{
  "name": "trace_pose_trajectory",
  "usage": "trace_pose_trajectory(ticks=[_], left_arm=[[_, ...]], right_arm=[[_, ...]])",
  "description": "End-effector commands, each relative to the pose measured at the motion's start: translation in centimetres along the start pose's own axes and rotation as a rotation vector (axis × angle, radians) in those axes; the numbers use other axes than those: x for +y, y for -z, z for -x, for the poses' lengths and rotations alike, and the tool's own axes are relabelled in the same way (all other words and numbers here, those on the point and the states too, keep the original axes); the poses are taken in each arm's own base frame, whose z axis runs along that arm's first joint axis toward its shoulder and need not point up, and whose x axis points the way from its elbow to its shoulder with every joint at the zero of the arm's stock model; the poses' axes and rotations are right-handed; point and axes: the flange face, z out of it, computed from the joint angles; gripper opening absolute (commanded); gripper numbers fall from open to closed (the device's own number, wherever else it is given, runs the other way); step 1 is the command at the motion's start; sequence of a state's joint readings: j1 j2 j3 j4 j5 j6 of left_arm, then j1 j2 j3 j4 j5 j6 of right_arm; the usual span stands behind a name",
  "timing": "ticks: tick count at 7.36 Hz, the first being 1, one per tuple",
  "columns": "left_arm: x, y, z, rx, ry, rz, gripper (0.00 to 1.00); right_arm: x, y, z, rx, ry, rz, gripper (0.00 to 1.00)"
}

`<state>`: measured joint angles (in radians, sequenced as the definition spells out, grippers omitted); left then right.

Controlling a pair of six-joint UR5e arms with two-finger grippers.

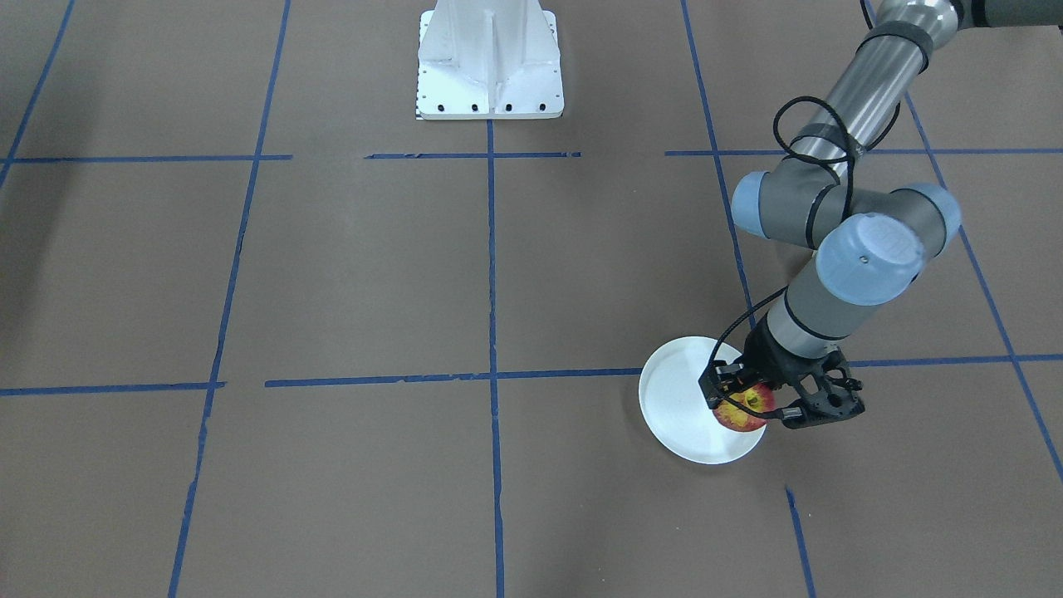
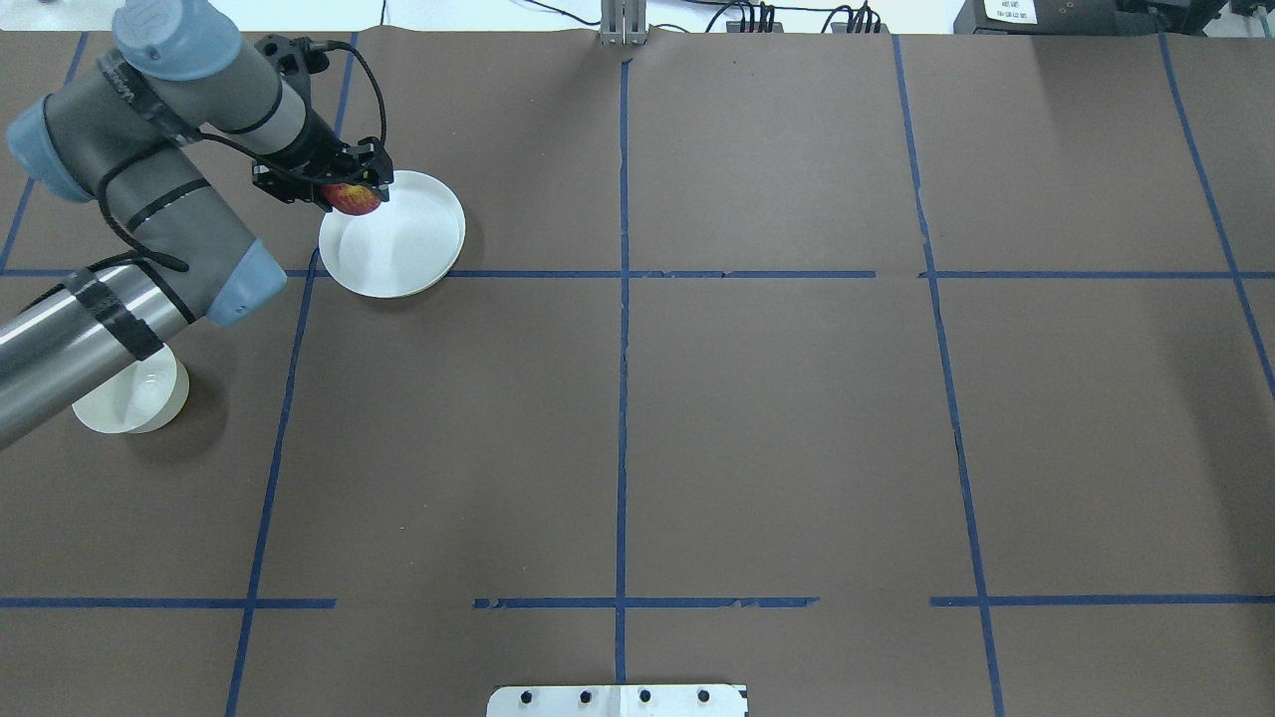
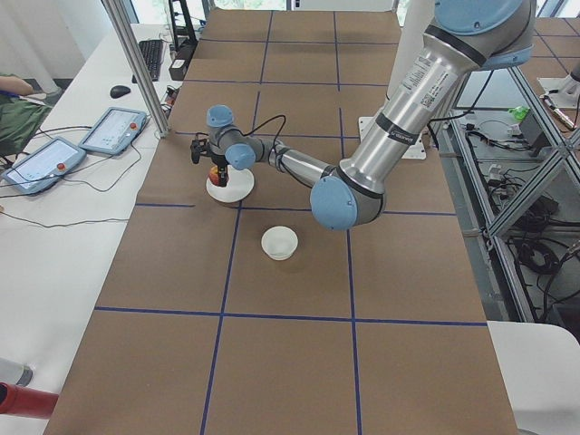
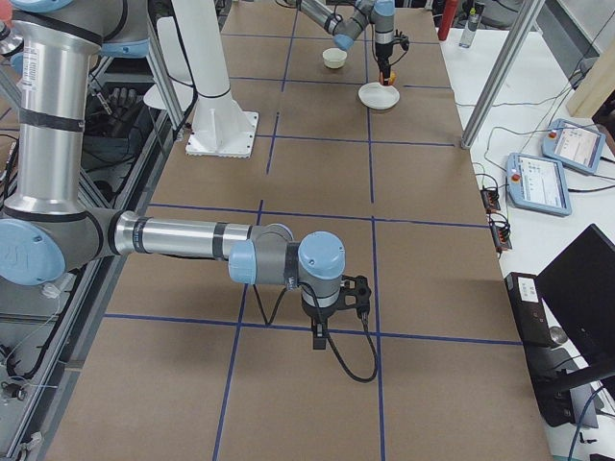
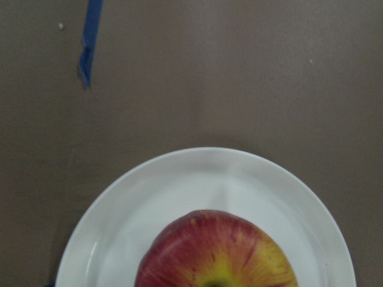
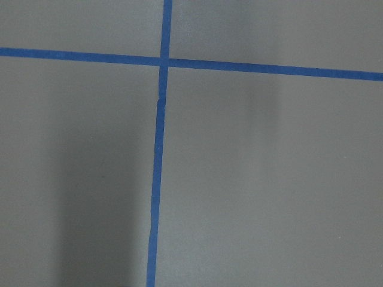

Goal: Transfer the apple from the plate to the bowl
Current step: 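Close the left gripper on the apple and lift it off the plate, then carry the apple with the left gripper over the small white bowl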

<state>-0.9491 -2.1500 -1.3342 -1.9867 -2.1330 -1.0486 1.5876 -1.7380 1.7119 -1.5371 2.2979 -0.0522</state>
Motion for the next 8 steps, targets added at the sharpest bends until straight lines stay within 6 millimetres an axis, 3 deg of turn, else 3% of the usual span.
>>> trace_pose_trajectory(ticks=[1, 3, 4, 6, 7, 8], left_arm=[[2.1, 8.7, 5.3, -0.043, -0.117, 0.025, 0.09], [4.5, 17.2, 10.1, -0.119, -0.197, 0.024, 0.1], [7.0, 18.6, 15.3, -0.143, -0.193, 0.022, 0.1], [13.3, 17.5, 23.7, -0.131, -0.196, 0.007, 0.1], [15.3, 16.4, 26.7, -0.09, -0.166, -0.043, 0.09], [15.8, 14.8, 27.7, -0.063, -0.131, -0.071, 0.1]], right_arm=[[0.0, 0.0, 0.0, 0.0, 0.001, 0.001, 1.0], [0.0, 0.0, 0.0, 0.0, 0.0, 0.0, 1.0], [0.0, -0.1, -0.1, 0.0, -0.001, 0.001, 1.0], [0.0, -0.1, 0.0, 0.0, 0.0, 0.002, 1.0], [0.0, 0.0, 0.0, 0.002, 0.0, 0.0, 1.0], [0.0, 0.0, 0.0, 0.0, 0.0, 0.0, 1.0]])
